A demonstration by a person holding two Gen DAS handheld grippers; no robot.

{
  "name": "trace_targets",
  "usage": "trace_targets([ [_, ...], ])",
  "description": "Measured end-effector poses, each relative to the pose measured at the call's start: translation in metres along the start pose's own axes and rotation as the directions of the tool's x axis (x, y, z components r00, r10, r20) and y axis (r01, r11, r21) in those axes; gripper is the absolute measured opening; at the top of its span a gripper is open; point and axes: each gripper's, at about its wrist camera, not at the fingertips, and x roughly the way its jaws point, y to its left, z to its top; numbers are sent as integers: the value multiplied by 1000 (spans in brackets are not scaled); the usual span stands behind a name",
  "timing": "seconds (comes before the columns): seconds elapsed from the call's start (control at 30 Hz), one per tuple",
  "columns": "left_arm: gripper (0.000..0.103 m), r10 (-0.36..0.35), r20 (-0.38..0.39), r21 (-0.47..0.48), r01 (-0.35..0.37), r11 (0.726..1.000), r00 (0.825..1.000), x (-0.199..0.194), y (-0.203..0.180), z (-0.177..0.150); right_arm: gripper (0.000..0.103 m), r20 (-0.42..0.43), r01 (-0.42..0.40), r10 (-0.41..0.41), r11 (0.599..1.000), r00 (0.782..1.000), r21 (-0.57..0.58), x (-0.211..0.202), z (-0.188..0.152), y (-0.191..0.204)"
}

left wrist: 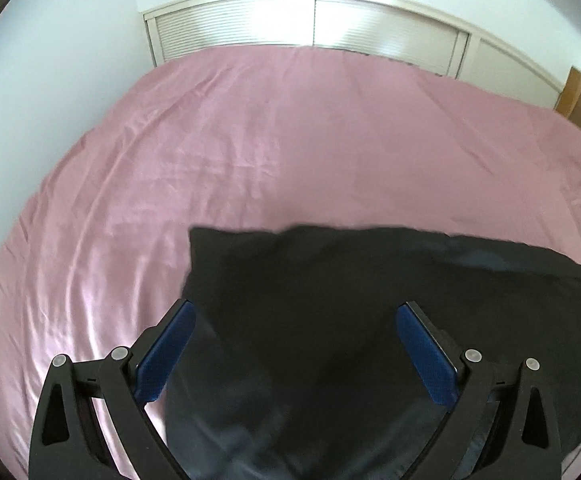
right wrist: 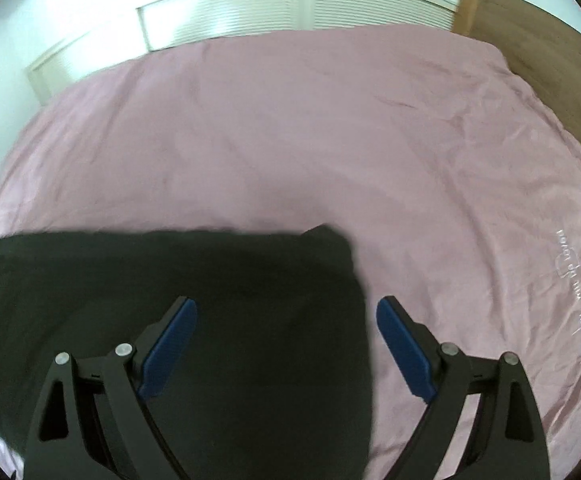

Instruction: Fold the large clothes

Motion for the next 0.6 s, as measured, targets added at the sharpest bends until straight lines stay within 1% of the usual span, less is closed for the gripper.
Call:
trace_targets([
  [0.07, 100, -25, 3, -6, 25, 1000, 1000, 1, -4, -10, 92, 7, -39, 39, 999, 999, -19, -11, -16, 10],
  [0.13, 100, -19, -19, 12, 19, 1000, 1000, 8, -7, -21, 92, -3, -77, 77, 996, 997, -38, -15, -36, 22],
  [0.2, 100, 16, -73, 43, -13, 999, 997, 27, -5, -30, 92, -33, -102, 100, 993, 994, -58, -10, -51, 30],
  [0.23, 100, 33, -97, 50, -28, 998, 995, 37, -1, -33, 92, -48, -102, 99, 992, 994, -74, -5, -58, 36],
  [0.3, 100, 73, -134, 41, -68, 997, 988, 47, 11, -34, 92, -73, -96, 90, 992, 993, -83, 5, -64, 35],
  [0.33, 100, 90, -135, 26, -87, 996, 987, 49, 19, -33, 92, -84, -89, 84, 994, 993, -61, 10, -66, 26],
  [0.4, 100, 138, -128, 15, -137, 990, 982, 42, 31, -32, 92, -89, -44, 41, 998, 995, -33, 15, -66, 8],
  [0.43, 100, 168, -120, 17, -167, 986, 978, 38, 38, -30, 92, -95, 13, -15, 1000, 995, -18, 15, -65, -5],
  [0.47, 100, 186, -110, 13, -185, 983, 976, 32, 46, -30, 92, -102, 42, -42, 999, 994, -9, 15, -64, -15],
  [0.53, 100, 183, -97, -26, -186, 982, 978, 17, 63, -34, 92, -112, 76, -72, 997, 991, 29, 9, -65, -38],
  [0.6, 100, 176, -100, -74, -184, 980, 979, 4, 78, -41, 92, -99, 77, -71, 995, 993, 60, -4, -69, -55],
])
